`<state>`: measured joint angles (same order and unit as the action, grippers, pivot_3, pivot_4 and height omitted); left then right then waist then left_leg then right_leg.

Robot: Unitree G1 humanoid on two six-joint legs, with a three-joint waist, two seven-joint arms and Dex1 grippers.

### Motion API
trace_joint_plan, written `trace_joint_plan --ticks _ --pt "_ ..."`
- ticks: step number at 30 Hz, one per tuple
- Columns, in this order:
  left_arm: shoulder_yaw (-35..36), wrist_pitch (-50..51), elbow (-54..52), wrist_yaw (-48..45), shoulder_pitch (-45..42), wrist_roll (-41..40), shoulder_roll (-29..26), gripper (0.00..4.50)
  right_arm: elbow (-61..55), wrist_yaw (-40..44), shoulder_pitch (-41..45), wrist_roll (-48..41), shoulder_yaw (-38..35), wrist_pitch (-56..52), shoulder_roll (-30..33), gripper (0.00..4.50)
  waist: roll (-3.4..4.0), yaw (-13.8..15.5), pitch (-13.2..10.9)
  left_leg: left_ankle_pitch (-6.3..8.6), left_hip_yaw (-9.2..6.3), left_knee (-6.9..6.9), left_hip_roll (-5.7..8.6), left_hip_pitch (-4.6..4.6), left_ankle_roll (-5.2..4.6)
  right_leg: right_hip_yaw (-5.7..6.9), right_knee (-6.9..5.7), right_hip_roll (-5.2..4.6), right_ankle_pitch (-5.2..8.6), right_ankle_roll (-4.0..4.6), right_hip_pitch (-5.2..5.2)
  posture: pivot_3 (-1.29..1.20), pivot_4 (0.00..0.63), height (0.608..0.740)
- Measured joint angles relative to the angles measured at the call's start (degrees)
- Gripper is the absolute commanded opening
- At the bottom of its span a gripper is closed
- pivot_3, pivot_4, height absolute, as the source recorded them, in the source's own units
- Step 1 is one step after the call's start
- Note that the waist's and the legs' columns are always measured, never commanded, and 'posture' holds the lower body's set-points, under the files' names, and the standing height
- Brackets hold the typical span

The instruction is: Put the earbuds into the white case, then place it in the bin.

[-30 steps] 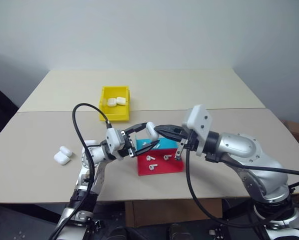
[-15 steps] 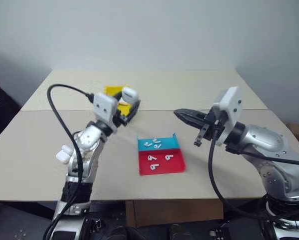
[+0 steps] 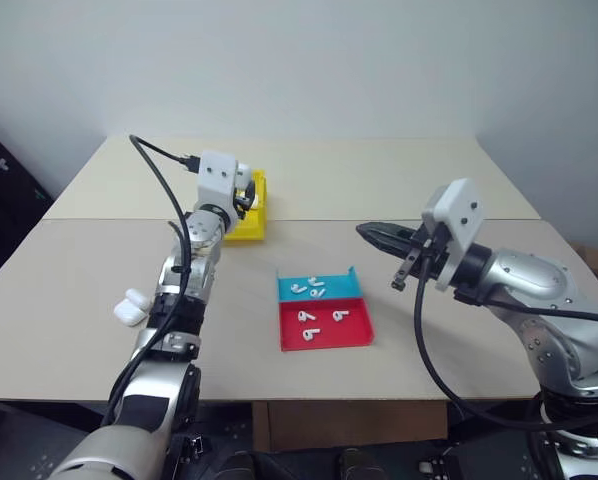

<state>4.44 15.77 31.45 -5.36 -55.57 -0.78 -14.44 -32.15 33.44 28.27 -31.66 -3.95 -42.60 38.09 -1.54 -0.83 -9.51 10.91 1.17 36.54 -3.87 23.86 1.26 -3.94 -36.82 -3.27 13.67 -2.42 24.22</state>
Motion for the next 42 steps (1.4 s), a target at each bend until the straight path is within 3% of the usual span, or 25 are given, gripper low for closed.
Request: trace_joint_plan --ticks 5,10,11,17,24,28,32,37,42 --pt "3.11 -2.0 11.92 2.04 -6.97 -1.09 -0.26 2.83 -1.11 -1.37 -1.62 0.26 0.37 -1.15 0.53 0.04 -0.01 0.01 -0.01 0.0 0.01 -0.03 0.03 0.01 0.0 0.0 0.06 -0.02 -0.01 -0.02 0.0 0.0 0.15 0.74" --pt "1.49 -4.99 22.42 1.67 -9.55 0.19 0.05 4.37 -1.18 -2.32 -2.02 1.27 0.96 -1.65 0.75 0.0 -0.01 -0.02 -0.01 0.0 0.01 -0.03 0.04 0.01 0.01 0.01 0.05 -0.03 -0.02 -0.02 0.0 0.0 0.15 0.74" --pt "0.57 -6.3 25.02 2.27 -10.05 1.34 0.06 4.45 -1.18 -2.49 -2.02 1.4 1.01 -1.73 0.82 0.0 -0.01 -0.01 -0.01 0.0 0.01 -0.03 0.05 0.0 0.01 0.01 0.05 -0.03 -0.02 -0.03 0.0 0.0 0.15 0.74" --pt "0.06 -12.03 34.47 3.76 -12.33 2.92 0.18 4.45 -1.47 -3.18 -2.39 2.37 1.28 -2.54 0.93 0.0 -0.03 0.01 -0.02 0.0 0.02 -0.04 0.04 0.04 0.01 0.01 0.06 -0.03 -0.02 -0.03 0.02 0.0 0.15 0.74" --pt "2.91 -18.72 32.76 -1.37 -13.22 -0.69 2.11 4.45 -2.77 -3.04 -3.94 3.31 1.33 -3.15 2.09 0.0 -0.03 0.13 -0.02 -0.02 0.02 -0.04 0.05 0.08 0.04 0.02 0.06 -0.04 -0.03 -0.02 0.03 0.0 0.15 0.74" --pt "4.57 -17.72 18.44 -13.24 -7.0 -7.71 2.18 4.45 -3.27 0.66 -6.08 3.85 1.16 -1.88 6.15 0.0 -0.01 -0.31 0.0 -0.02 0.05 -0.08 0.05 0.03 0.05 -0.01 0.05 -0.05 -0.03 -0.02 0.03 0.0 0.15 0.74" --pt "3.33 -9.26 -0.99 -27.3 6.0 -14.26 -2.58 4.45 -2.67 6.55 -9.27 6.09 0.81 4.16 10.66 0.0 0.0 -1.63 0.0 -0.06 0.04 -0.16 0.01 -0.09 0.11 -0.04 -0.08 -0.03 -0.03 -0.01 0.03 0.0 0.15 0.74" --pt "1.79 3.84 -28.08 -39.95 25.07 -21.96 -15.18 4.45 1.6 14.27 -14.36 8.92 -0.34 15.83 13.28 0.0 -0.03 -2.06 -0.02 -0.14 0.04 -0.13 -0.01 -0.21 0.25 -0.06 -0.18 -0.04 0.08 -0.19 -0.03 0.0 0.15 0.74" --pt "7.08 9.33 -42.31 -46.38 36.82 -28.03 -25.57 4.45 7.27 22.27 -17.14 10.12 -3.43 25.86 15.91 0.0 -0.04 -1.49 -0.02 -0.15 0.09 -0.04 -0.02 -0.36 0.24 -0.06 -0.16 -0.07 0.21 -0.38 -0.19 0.0 0.15 0.74"
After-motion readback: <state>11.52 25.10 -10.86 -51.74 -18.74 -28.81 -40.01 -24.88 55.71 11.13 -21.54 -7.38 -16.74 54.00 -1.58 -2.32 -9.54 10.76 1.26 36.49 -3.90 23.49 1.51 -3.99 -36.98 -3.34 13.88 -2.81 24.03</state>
